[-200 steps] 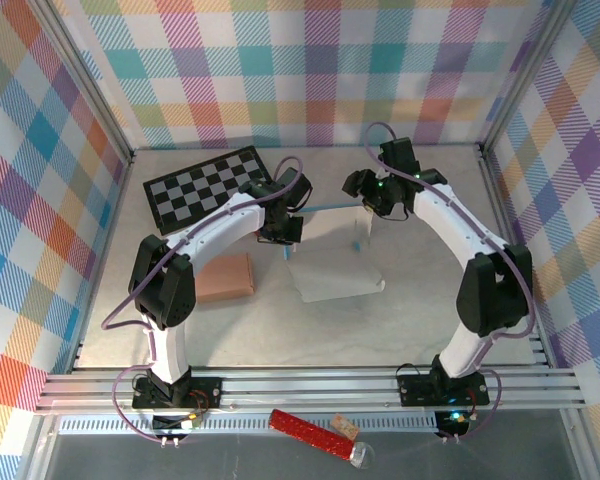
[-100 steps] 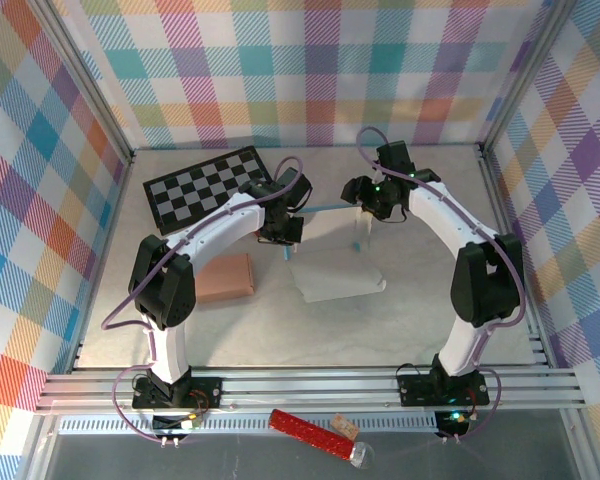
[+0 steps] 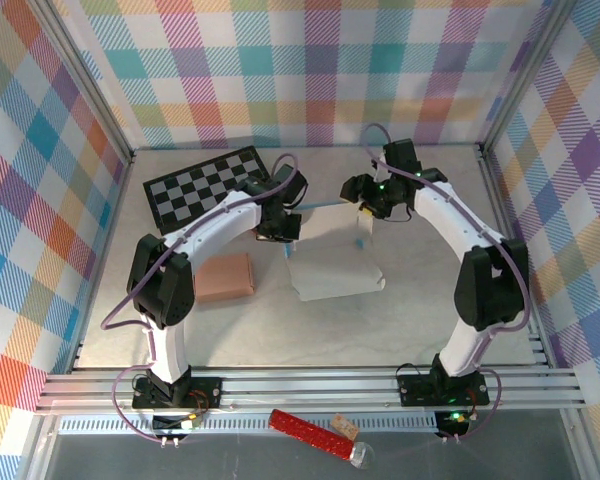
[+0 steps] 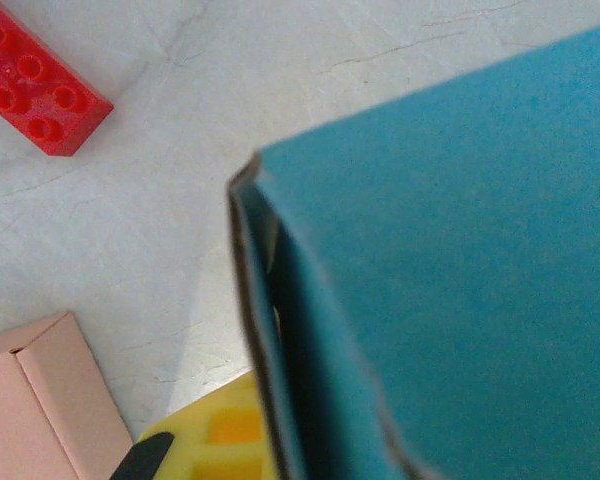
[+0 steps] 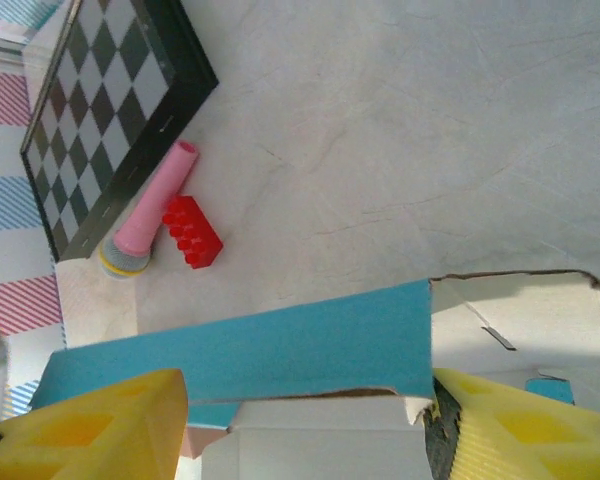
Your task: Fold the paper box
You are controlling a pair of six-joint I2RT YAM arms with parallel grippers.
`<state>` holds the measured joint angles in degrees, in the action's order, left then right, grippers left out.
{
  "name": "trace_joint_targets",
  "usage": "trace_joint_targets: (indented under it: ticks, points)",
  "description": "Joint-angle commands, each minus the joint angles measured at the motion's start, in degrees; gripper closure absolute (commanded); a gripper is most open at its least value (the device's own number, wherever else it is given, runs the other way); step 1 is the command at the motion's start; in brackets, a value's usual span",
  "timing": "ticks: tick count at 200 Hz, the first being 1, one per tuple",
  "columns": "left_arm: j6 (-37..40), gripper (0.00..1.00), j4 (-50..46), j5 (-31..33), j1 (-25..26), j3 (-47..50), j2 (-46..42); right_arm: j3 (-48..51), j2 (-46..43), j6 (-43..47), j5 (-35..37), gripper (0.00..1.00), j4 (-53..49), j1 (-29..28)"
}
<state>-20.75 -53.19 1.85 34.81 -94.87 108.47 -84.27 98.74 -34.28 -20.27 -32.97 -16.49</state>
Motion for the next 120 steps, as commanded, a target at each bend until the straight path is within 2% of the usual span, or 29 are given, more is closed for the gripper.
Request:
trace_joint_targets:
  ticks: [1, 40, 53, 79, 92, 120]
  points:
    - [2.4, 1.0, 1.7, -4.0, -2.1, 0.0, -2.9, -0.3, -8.2, 3.5, -2.1, 0.36, 0.1, 1.3]
    - [5.2, 1.0, 4.0, -12.0, -6.7, -1.1, -2.7, 2.1, -15.7, 4.6, -6.0, 0.37, 7.0, 7.2]
    - [6.2, 1.0, 5.6, -17.3, -8.5, -1.5, -2.8, 3.0, -15.7, 5.2, -9.3, 0.39, 9.4, 10.1]
    - [6.9, 1.0, 10.1, -28.1, -12.1, -1.2, -2.1, 6.2, -13.0, 4.2, -20.7, 0.45, 19.0, 16.6]
    - [7.3, 1.0, 11.9, -32.6, -13.4, -1.3, -1.2, 7.3, -9.2, 1.3, -28.7, 0.47, 24.9, 19.5]
    - [8.7, 1.0, 12.8, -38.1, -14.9, -3.2, 1.5, 6.5, -2.1, -0.6, -39.9, 0.49, 31.1, 21.0]
